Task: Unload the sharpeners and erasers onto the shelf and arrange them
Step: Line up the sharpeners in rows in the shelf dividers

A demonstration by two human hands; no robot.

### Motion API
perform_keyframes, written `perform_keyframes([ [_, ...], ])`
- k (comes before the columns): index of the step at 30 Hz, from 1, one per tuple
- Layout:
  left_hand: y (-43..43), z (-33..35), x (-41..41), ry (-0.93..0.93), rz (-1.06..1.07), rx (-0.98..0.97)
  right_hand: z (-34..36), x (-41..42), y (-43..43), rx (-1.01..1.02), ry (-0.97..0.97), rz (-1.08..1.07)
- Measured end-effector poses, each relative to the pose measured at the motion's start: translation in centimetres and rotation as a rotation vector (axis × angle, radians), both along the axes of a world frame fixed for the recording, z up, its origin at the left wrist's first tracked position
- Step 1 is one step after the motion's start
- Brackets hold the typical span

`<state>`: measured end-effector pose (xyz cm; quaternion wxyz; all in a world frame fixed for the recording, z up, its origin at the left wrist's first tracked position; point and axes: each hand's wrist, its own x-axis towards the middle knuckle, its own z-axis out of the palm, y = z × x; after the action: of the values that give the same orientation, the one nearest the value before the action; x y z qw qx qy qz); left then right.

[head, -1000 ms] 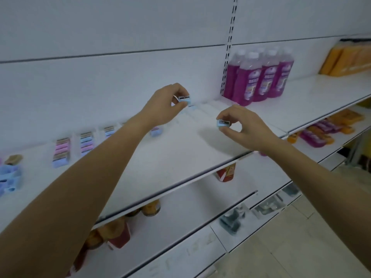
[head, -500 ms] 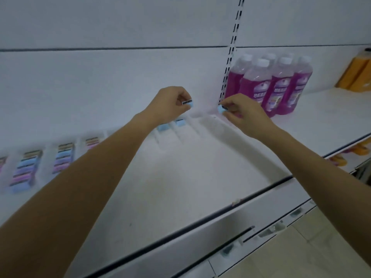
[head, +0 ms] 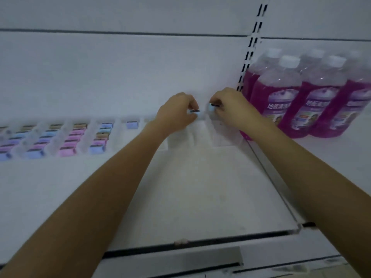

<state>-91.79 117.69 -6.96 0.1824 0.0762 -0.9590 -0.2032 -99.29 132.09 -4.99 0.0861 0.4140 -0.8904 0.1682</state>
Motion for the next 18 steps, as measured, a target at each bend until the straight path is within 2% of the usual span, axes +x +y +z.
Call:
perform_keyframes([
  [7, 1.4, -0.8, -0.5, -0.090, 0.065, -0.164, -1.3, -0.7, 0.1, 0.010, 0.071, 0.017],
  [18, 1.7, -1.1, -0.5, -0.092, 0.087, -0.138, -3.0, -0.7, -0.2, 0.135, 0.112, -0.026],
])
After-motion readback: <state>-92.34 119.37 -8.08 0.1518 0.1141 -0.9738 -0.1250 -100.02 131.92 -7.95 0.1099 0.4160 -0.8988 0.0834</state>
